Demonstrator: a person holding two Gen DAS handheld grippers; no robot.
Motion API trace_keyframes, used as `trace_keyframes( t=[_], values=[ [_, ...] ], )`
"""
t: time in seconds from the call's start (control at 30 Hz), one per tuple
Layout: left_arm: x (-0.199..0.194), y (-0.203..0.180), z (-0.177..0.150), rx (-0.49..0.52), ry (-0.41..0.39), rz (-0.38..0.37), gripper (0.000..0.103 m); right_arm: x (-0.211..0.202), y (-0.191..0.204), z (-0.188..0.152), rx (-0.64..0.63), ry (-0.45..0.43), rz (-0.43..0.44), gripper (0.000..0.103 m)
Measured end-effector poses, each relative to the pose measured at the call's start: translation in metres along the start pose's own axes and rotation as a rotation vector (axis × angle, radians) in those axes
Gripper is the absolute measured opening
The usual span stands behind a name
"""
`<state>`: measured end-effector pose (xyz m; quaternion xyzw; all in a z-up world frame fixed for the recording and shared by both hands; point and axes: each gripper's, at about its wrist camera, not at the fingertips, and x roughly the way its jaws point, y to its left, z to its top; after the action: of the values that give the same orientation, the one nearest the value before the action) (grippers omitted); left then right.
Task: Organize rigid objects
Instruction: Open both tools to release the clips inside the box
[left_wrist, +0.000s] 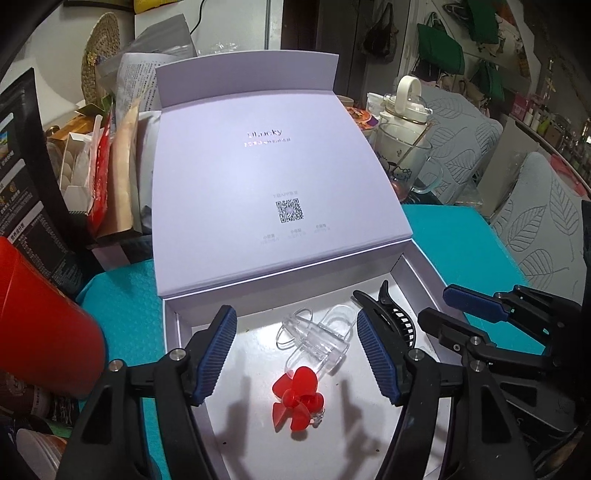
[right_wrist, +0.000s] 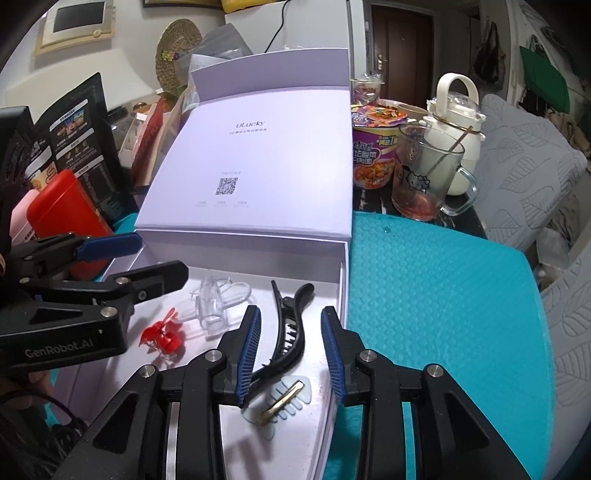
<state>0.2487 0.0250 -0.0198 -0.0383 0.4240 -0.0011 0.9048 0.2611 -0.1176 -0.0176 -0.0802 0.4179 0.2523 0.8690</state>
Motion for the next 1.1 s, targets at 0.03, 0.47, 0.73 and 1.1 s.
trace_keyframes(
  t=[0.03,0.47,0.73,1.1],
  values=[
    [-0.001,-0.001,0.0,0.002,-0.002,0.0,0.067,-0.001,0.0,0.0,0.0,0.0,-0.001,0.033],
    [-0.035,-0.012,0.003,0.023,-0.07,0.0,0.067,-0.026,0.0,0.006,-0.001,-0.043,0.002,0.033],
    [-0.068,-0.018,0.007,0.008,-0.127,-0.004,0.067,-0.063,0.005,0.014,-0.016,-0.107,-0.007,0.033],
    [-0.121,-0.029,0.003,0.036,-0.213,0.0,0.067,-0.118,0.021,0.012,-0.059,-0.189,-0.029,0.033]
  ],
)
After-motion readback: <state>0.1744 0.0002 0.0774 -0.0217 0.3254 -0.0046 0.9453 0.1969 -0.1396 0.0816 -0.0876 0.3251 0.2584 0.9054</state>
